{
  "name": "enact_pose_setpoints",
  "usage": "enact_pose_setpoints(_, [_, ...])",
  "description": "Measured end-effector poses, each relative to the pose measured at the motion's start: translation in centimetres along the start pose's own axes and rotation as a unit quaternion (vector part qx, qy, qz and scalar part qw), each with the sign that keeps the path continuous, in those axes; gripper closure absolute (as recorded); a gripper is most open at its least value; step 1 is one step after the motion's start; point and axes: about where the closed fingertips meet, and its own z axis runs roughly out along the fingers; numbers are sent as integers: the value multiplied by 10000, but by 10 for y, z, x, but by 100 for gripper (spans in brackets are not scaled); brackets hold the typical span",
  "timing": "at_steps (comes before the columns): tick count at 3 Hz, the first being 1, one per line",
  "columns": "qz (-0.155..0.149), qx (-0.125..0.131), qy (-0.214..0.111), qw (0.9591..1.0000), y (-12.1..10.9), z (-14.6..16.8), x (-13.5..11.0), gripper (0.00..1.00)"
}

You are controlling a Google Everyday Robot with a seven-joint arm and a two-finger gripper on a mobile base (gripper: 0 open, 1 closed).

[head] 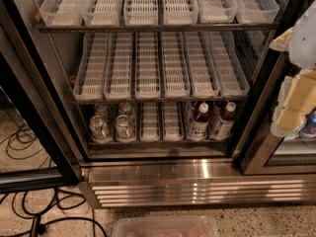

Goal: Pick 7up can from bottom shelf of fridge

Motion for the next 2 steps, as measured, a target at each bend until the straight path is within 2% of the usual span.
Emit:
enact_pose_setpoints(1, [18,25,-61,10000,3,6,-2,0])
enact_pose_setpoints(2, [145,-136,-455,9988,26,40,-12,0])
